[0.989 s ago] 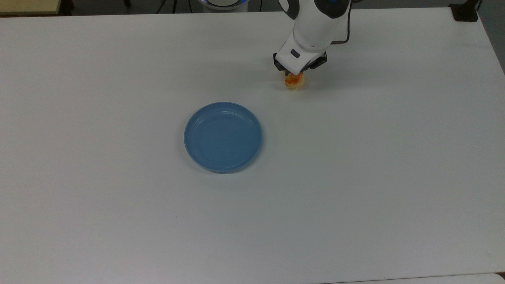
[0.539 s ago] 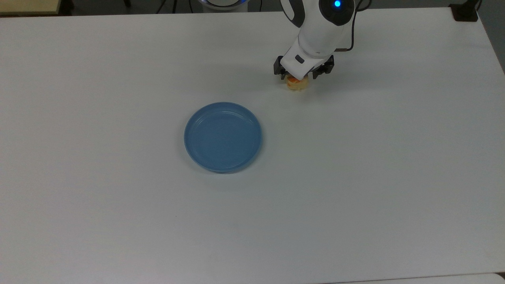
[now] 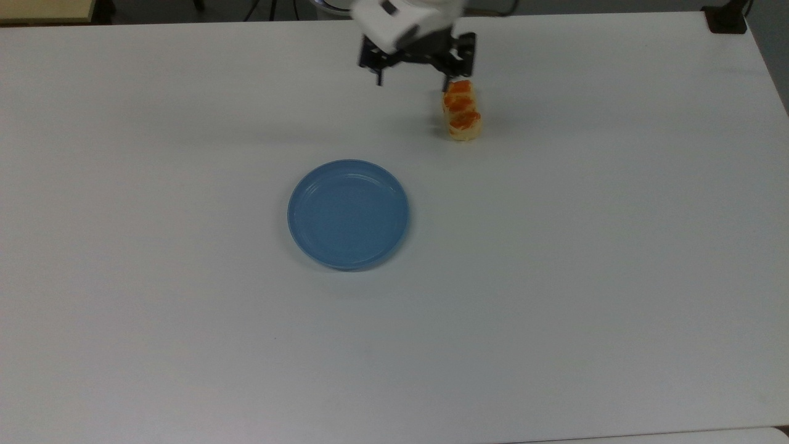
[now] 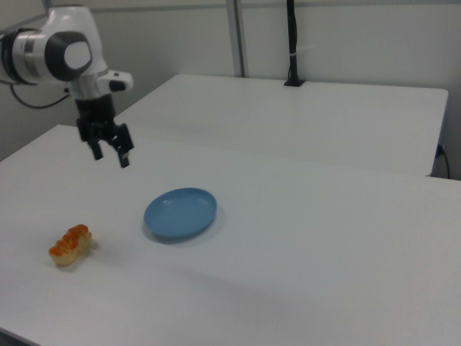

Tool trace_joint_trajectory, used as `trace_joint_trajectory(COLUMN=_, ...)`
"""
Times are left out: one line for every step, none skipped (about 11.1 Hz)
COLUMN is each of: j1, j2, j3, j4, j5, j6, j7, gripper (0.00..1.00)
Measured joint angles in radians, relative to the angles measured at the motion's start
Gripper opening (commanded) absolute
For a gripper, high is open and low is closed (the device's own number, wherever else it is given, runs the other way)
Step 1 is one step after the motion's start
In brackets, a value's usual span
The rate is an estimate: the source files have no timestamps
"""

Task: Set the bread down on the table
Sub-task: 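Open the gripper and raise it away from the bread roll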

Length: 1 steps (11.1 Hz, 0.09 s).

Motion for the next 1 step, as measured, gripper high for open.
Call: trace_joint_trajectory(j1=-0.026, j2=-0.017, j3=-0.029, j4=0.023, j5=0.0, j6=-0.008, j7=-0.015, gripper=1.0)
